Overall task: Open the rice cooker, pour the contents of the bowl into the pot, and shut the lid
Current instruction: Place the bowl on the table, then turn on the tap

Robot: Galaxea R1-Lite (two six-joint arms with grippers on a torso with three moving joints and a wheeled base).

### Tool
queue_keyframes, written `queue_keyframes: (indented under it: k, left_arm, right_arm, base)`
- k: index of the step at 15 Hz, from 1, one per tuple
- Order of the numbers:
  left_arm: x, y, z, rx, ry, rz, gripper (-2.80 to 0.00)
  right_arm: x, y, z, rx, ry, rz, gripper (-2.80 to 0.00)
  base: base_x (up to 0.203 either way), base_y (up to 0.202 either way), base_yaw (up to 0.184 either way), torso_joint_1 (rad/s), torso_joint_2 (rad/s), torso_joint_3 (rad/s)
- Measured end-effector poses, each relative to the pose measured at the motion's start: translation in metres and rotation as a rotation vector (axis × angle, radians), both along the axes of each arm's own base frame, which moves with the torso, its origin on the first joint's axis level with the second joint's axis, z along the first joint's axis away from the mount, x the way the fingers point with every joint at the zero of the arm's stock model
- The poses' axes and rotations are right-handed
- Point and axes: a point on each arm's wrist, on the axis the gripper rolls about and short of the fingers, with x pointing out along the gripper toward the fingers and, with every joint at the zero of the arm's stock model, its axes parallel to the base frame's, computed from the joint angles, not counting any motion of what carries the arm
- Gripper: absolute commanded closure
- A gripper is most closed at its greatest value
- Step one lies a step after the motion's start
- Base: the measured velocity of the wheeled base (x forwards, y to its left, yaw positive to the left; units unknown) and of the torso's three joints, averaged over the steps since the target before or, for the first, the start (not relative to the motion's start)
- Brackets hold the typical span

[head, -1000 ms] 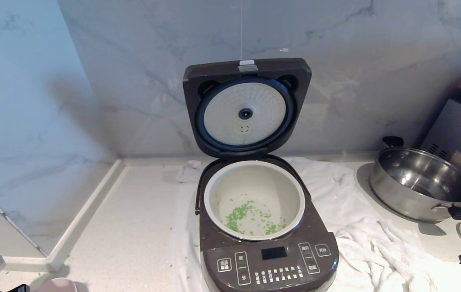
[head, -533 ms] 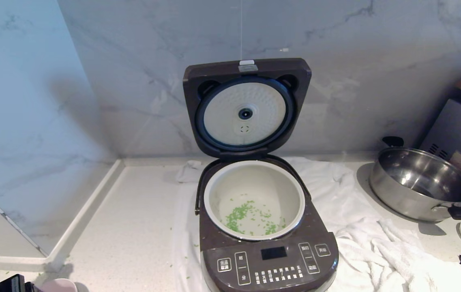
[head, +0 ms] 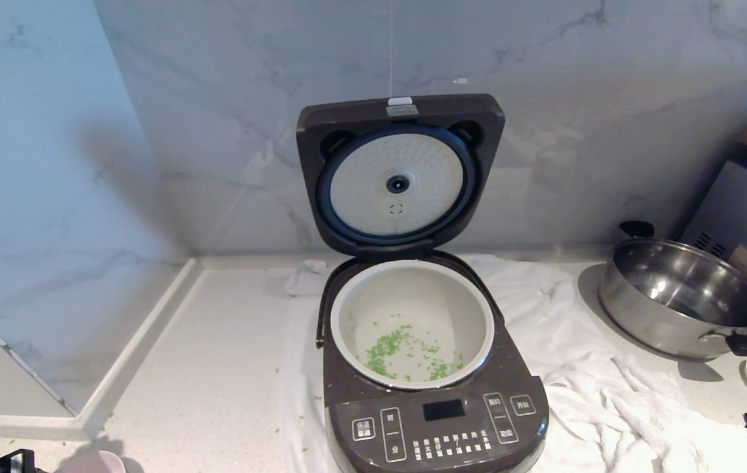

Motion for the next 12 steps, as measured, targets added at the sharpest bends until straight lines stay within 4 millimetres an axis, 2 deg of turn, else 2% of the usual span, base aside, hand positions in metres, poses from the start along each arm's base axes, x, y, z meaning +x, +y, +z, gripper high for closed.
queue_keyframes:
  k: [5,9,12]
  left_arm:
    - [-0.024,-0.030,0.017,-0.024,-0.110,-0.176,0.00]
    - [-0.045,-0.061,0.028,-0.026,-0.303,-0.480,0.00]
    - [-0.048,-0.074,0.055,-0.068,-0.513,-0.679,0.00]
  right_arm:
    - [0.000,0.000,0.000,0.000,0.001,0.000,0.00]
    - [0.000,0.000,0.000,0.000,0.000,0.000,0.00]
    - [0.000,0.000,0.000,0.000,0.000,0.000,0.00]
  base:
    - [0.000,0.000,0.000,0.000,0.00,0.000]
    - [0.000,0.000,0.000,0.000,0.00,0.000]
    - [0.000,0.000,0.000,0.000,0.00,0.000]
